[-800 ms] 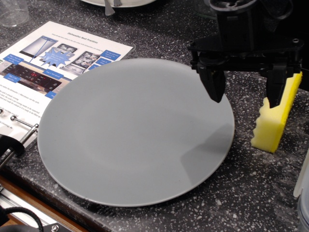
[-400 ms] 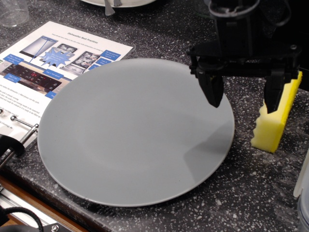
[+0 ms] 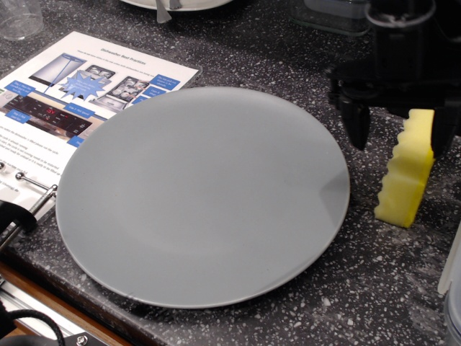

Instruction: Pick up sponge and wipe plate

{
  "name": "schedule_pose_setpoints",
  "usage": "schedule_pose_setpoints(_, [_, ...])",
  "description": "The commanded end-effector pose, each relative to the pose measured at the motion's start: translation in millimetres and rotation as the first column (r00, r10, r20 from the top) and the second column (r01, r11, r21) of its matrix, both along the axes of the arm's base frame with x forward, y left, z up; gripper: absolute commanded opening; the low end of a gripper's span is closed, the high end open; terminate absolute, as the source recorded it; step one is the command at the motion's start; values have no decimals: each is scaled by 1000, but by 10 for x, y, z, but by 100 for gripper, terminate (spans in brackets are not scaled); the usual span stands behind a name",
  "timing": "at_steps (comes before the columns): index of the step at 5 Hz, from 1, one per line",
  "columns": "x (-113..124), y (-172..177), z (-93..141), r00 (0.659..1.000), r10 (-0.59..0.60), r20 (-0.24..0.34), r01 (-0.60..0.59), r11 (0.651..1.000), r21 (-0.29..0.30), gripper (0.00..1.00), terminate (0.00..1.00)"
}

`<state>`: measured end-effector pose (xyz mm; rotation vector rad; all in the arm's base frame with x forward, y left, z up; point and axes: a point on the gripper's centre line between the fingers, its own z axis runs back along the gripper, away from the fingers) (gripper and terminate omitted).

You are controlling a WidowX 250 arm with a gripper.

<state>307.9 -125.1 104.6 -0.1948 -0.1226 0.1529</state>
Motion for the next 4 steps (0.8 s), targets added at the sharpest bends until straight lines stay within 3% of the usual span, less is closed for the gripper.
schedule_pose_setpoints(1, [230, -155, 19, 999, 9, 50, -10, 1000, 24, 100, 0])
schedule_pose_setpoints(4, [367, -109, -190, 998, 44, 40, -47, 995, 91, 100, 0])
